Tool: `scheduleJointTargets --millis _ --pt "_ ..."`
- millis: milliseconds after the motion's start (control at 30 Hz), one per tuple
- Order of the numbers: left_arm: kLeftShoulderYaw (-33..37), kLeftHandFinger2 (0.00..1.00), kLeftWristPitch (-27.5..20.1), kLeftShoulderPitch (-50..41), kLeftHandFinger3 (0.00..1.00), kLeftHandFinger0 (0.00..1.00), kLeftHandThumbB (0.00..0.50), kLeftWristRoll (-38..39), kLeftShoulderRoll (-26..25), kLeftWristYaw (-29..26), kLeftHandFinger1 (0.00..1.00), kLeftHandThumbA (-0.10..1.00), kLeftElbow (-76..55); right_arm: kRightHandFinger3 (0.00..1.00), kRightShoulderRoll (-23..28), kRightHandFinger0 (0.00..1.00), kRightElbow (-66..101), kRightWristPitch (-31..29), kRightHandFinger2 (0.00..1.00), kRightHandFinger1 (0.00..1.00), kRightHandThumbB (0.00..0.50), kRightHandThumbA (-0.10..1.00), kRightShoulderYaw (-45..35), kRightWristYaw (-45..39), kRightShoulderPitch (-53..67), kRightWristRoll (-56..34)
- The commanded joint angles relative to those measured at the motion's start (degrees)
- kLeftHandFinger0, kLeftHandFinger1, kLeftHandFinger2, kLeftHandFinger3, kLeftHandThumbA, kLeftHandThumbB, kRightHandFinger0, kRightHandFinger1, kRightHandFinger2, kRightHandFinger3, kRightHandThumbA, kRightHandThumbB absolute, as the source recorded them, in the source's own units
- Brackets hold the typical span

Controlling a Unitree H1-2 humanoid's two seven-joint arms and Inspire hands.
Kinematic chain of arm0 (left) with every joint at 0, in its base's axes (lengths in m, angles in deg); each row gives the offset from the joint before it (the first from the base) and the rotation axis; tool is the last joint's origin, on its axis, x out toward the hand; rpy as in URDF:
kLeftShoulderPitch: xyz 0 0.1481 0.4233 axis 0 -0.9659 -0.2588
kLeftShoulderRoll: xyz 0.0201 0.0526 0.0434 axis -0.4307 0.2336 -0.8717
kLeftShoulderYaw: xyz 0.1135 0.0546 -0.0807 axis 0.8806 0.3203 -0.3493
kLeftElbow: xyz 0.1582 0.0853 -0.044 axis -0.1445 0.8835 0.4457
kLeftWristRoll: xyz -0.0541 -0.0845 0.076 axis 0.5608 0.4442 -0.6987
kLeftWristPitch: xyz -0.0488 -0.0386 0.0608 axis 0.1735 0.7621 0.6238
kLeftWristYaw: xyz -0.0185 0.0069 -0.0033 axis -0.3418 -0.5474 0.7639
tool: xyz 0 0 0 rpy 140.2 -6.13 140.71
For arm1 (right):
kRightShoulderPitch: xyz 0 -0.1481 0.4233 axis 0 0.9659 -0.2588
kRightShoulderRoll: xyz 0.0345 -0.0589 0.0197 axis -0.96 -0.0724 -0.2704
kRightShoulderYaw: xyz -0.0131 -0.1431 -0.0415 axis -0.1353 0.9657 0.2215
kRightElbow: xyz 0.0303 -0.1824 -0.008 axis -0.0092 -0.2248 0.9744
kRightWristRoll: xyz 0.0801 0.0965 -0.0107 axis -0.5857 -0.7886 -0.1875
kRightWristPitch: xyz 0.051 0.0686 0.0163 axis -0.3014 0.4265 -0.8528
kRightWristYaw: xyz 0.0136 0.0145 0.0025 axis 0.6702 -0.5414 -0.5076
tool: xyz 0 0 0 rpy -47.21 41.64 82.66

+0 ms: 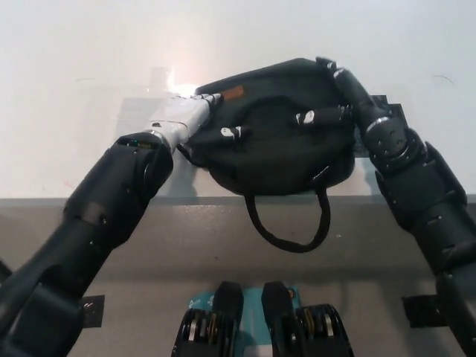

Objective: A soft travel bag is kept infront of the robot in the middle of the desk and the robot uses both its hands to press it to reduce its size

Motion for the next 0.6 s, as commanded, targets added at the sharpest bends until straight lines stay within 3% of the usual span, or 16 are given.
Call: scheduleJointTargets --millis 0,233,333,500,567 --pt "1.0 1.0 -2.3 0.6 1.0 1.0 0.344 0.4 0.3 -2.4 1.0 1.0 2.1 1.0 -0.7 1.0 -2.9 -3.3 1.0 1.0 0.295 1.0 0.7 3.1 -1.6 0.0" --pt "2.0 1.0 -3.2 -0.3 1.0 1.0 0.336 0.8 1.4 -4.0 1.0 1.0 6.3 1.0 -2.8 1.0 -8.9 -7.9 1.0 1.0 0.293 1.0 2.4 5.3 2.6 0.7" --pt "1.9 1.0 -4.2 -0.5 1.0 1.0 0.339 1.4 1.8 -5.3 1.0 1.0 8.4 1.0 -3.2 1.0 -10.2 -9.1 1.0 1.0 0.248 1.0 2.9 7.1 4.4 0.7" --pt "0.9 1.0 -6.3 -4.4 1.0 1.0 0.311 3.0 3.2 -10.5 1.0 1.0 12.8 1.0 -4.3 1.0 -12.8 -9.3 1.0 1.0 0.255 1.0 4.8 9.4 8.1 1.6" --pt "1.6 1.0 -7.0 -5.3 1.0 1.0 0.317 2.7 3.9 -12.0 1.0 1.0 15.4 1.0 -4.3 1.0 -12.9 -9.3 1.0 1.0 0.234 1.0 5.7 10.0 8.9 2.0"
